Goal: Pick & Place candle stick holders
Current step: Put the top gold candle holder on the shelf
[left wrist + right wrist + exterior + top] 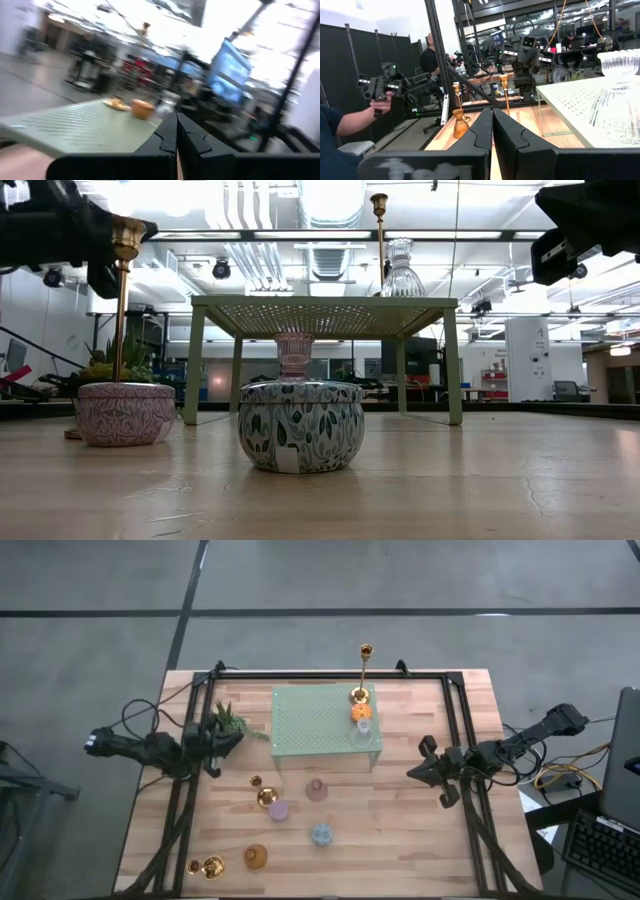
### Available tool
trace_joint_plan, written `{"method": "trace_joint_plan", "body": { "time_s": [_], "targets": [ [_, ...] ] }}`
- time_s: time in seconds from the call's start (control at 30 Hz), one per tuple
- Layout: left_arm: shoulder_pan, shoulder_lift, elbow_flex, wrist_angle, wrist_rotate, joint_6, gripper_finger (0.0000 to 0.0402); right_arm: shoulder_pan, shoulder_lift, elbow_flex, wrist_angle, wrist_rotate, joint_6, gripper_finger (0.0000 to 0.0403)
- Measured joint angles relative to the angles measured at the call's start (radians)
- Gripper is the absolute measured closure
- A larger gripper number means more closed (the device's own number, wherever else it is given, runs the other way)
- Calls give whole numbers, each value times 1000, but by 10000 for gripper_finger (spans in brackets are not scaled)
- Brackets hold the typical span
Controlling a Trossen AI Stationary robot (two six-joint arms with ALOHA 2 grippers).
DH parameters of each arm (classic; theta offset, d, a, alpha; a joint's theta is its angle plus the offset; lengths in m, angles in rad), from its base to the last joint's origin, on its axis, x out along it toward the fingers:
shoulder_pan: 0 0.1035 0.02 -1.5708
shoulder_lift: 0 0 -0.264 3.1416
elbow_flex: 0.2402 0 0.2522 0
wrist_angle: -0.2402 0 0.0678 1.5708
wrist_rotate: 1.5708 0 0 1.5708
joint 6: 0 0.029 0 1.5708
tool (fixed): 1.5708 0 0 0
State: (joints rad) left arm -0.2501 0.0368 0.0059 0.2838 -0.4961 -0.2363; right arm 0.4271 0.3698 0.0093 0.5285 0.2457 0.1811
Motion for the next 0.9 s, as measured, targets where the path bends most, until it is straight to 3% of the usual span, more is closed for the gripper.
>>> {"method": "trace_joint_plan", "body": {
  "time_s": [0.2,0.27,0.47,0.67,0.9],
  "targets": [
    [0,13,2,-85,371,18,399,0,1,0,0,0,1,394],
    [0,13,10,-166,448,-3,399,0,1,0,0,0,0,394],
    [0,20,48,-394,478,-101,399,0,1,0,0,0,-1,394],
    [-14,94,47,-388,600,-104,397,0,1,0,0,0,-1,394],
    [-16,222,46,-389,566,-209,363,0,1,0,0,0,1,394]
  ]
}}
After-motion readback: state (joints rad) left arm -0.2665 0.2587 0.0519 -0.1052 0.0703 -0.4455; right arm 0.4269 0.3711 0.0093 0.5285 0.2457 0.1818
